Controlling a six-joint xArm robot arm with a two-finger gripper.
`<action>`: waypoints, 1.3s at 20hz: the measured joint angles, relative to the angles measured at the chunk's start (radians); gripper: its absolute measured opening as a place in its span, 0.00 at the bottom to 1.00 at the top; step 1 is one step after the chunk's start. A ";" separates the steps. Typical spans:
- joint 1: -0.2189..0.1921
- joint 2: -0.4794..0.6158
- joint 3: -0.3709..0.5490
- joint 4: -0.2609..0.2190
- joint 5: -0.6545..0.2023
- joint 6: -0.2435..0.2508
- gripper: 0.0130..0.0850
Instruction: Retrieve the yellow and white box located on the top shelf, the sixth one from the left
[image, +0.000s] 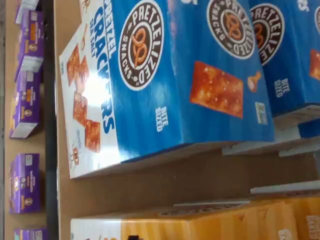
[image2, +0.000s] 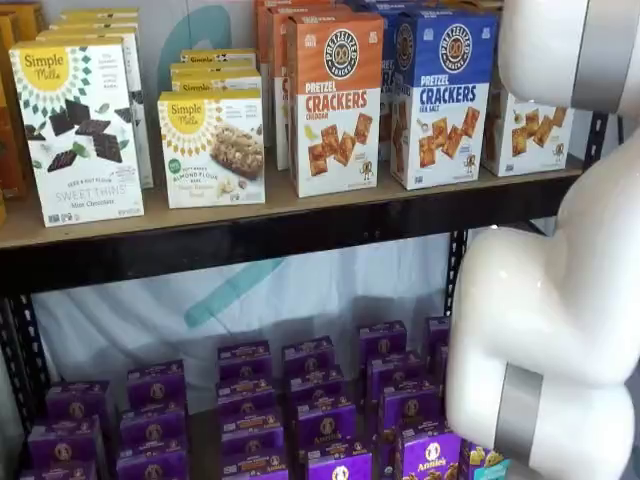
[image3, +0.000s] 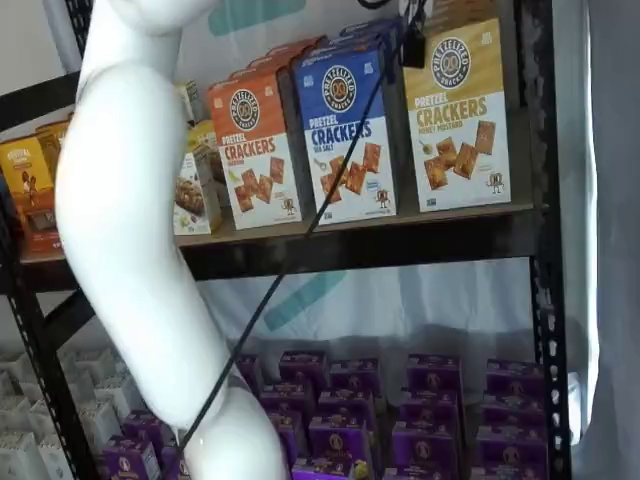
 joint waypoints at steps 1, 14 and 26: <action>0.006 0.004 -0.003 -0.010 -0.002 0.001 1.00; 0.040 0.075 -0.085 -0.070 0.045 0.030 1.00; 0.072 0.134 -0.197 -0.166 0.071 0.035 1.00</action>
